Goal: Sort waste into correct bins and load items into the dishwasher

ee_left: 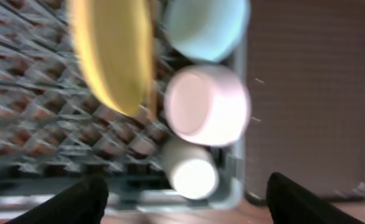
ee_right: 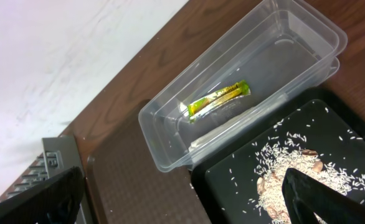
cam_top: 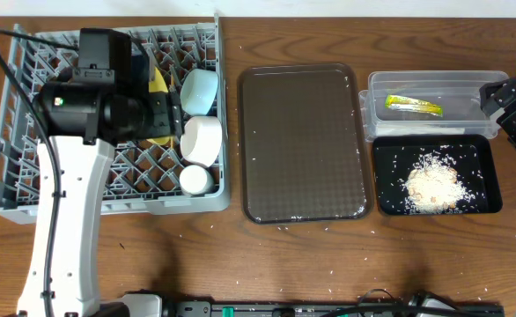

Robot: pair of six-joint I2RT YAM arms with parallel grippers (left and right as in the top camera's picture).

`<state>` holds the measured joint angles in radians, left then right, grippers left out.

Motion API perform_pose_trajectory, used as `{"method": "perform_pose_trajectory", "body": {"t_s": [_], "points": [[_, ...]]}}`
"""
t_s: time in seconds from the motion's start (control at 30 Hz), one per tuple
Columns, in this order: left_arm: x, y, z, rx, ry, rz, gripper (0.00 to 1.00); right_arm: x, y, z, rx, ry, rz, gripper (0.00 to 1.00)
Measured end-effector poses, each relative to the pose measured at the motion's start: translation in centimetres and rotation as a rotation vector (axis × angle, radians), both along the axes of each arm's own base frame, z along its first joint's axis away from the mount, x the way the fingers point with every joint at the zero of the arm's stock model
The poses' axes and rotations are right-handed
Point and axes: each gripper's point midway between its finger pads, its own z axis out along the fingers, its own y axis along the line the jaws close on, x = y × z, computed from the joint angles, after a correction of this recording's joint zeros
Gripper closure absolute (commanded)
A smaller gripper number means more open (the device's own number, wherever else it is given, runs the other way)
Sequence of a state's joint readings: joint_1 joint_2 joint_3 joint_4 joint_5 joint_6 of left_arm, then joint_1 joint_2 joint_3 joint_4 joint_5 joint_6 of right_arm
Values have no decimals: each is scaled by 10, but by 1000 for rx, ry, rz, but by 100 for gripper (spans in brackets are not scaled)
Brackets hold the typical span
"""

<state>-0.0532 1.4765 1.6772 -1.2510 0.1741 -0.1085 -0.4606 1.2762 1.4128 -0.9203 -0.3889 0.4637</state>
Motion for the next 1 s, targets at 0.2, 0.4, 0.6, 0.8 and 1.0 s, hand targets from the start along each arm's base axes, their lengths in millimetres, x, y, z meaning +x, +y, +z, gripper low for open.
{"method": "perform_pose_trajectory", "body": {"t_s": [0.2,0.4,0.6,0.8,1.0], "points": [[-23,-24,32,-189,-50,40,11,0,0,0,0,0,0,1],[-47,-23,53,-191,-112,14,10,0,0,0,0,0,0,1],[-39,-3,90,-104,-354,59,10,0,0,0,0,0,0,1],[-41,24,106,5,-659,113,9,0,0,0,0,0,0,1],[-49,58,67,91,-866,212,9,0,0,0,0,0,0,1]]}}
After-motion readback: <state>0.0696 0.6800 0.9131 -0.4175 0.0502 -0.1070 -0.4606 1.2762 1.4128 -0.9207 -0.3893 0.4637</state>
